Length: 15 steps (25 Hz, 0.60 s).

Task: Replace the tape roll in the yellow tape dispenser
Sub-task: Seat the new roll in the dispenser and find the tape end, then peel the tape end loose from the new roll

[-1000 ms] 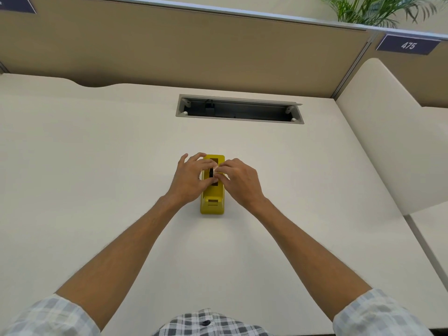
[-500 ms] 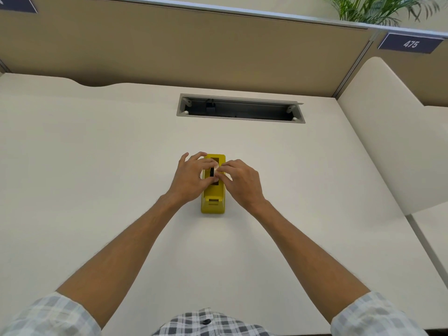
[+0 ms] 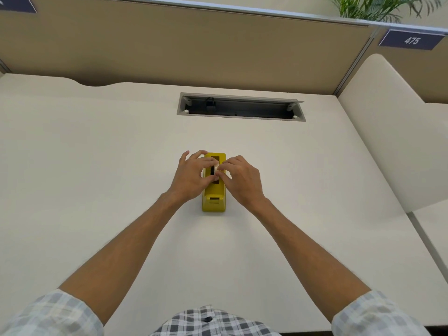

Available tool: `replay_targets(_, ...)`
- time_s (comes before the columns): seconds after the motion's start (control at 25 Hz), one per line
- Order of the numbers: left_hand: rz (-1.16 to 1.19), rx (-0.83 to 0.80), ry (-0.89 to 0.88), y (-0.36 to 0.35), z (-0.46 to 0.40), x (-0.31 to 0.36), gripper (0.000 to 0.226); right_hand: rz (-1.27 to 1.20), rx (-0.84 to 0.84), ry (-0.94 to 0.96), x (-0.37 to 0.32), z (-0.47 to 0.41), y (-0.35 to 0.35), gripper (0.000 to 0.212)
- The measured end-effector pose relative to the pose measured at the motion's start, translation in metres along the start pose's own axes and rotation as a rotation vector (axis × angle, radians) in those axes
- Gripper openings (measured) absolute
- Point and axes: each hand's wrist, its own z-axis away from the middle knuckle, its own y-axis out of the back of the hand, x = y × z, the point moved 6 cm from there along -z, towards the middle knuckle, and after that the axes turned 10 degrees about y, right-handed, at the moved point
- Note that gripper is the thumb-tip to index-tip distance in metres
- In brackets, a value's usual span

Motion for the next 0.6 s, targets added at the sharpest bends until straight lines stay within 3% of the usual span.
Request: replay_targets(0.6,-0.033,-0.013,-0.011,0.0,0.0,0.002,0.03,0.118,-0.105,0.058,-0.005,-0.012,0.001,0.017)
